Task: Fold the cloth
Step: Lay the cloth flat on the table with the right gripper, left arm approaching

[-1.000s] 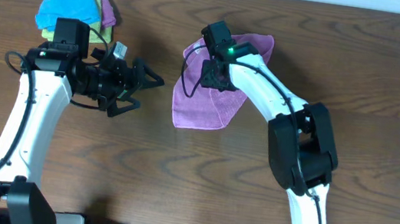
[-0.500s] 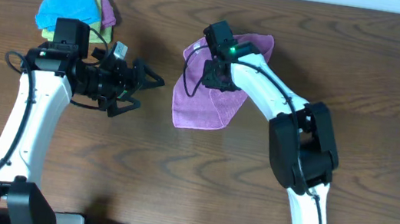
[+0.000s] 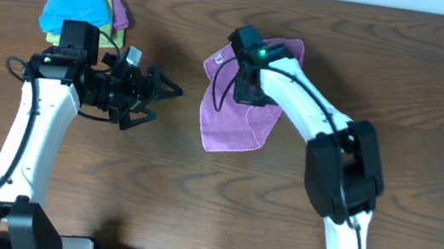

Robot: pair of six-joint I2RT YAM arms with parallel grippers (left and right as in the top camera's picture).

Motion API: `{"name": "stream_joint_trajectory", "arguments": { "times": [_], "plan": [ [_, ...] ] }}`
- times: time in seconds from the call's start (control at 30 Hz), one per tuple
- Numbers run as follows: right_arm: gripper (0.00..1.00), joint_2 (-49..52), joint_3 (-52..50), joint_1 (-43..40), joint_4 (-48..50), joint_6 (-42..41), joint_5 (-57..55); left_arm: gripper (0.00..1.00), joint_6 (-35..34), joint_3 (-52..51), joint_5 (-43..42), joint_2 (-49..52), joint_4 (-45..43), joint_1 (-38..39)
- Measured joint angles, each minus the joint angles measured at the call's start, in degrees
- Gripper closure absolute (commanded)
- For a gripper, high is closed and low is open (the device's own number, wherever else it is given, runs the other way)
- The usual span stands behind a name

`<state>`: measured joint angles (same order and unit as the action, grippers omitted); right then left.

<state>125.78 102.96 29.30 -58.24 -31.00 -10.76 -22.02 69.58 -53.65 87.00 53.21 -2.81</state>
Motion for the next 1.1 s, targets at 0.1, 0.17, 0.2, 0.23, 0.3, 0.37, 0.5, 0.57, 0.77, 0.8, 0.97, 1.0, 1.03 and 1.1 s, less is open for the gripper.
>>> {"name": "stream_joint_trajectory", "arguments": {
  "times": [0.1, 0.17, 0.2, 0.23, 0.3, 0.37, 0.5, 0.57, 0.77, 0.8, 0.97, 1.0, 1.03, 1.1],
  "plan": [
    [0.99, -5.38, 0.07, -0.02, -4.37, -0.13, -2.27, 0.05, 0.0, 0.0, 0.0, 0.0, 0.24, 0.0],
    [0.98, -7.13, 0.24, -0.13, -7.58, -0.98, -3.43, 0.05, 0.0, 0.0, 0.0, 0.0, 0.55, 0.0],
    [0.98, -7.56, 0.24, -0.15, -9.38, -1.53, -3.96, 0.05, 0.0, 0.0, 0.0, 0.0, 0.57, 0.0],
    [0.99, -7.76, 0.26, -0.26, -11.26, -2.34, -4.55, 0.05, 0.0, 0.0, 0.0, 0.0, 0.68, 0.0],
    [0.98, -7.72, 0.2, -0.76, -14.78, -4.26, -5.81, 0.05, 0.0, 0.0, 0.0, 0.0, 0.66, 0.0],
    [0.99, -7.65, 0.2, -1.75, -17.73, -6.6, -7.32, 0.05, -0.02, 0.0, 0.04, 0.0, 0.63, 0.0],
    [0.99, -7.65, 0.17, -3.8, -20.68, -9.18, -8.44, 0.05, -0.22, -0.04, 0.04, 0.0, -0.15, 0.0],
    [0.98, -7.65, 0.17, -4.66, -21.53, -9.6, -8.35, 0.05, -0.31, -0.42, 0.04, 0.0, -1.46, 0.02],
    [0.96, -7.67, -0.44, -5.88, -21.7, -8.26, -6.8, 0.05, -2.27, -6.25, 0.02, 0.02, -6.8, 1.14],
    [0.96, -7.67, -0.74, -5.9, -21.64, -8.04, -6.47, 0.05, -3.3, -7.91, 0.04, 0.02, -8.28, 1.79],
    [0.97, -10.32, -10.86, -6.43, -15.61, -7.3, -1.62, 0.05, -6.75, -11.45, 0.04, 0.0, -14.01, 5.2],
    [0.95, -12.13, -14.69, -6.69, -13.03, -7.41, -0.83, 0.05, -7.41, -12.0, 0.15, 0.0, -14.8, 5.81],
    [0.91, -14.84, -19.23, -7.1, -10.05, -7.56, 0.15, 0.05, -8.24, -12.81, 0.48, 0.0, -15.65, 6.51],
    [0.87, -20.85, -26.58, -7.85, -5.46, -7.8, 1.6, 0.05, -9.73, -14.53, 1.22, 0.0, -18.1, 7.34]
  ]
}}
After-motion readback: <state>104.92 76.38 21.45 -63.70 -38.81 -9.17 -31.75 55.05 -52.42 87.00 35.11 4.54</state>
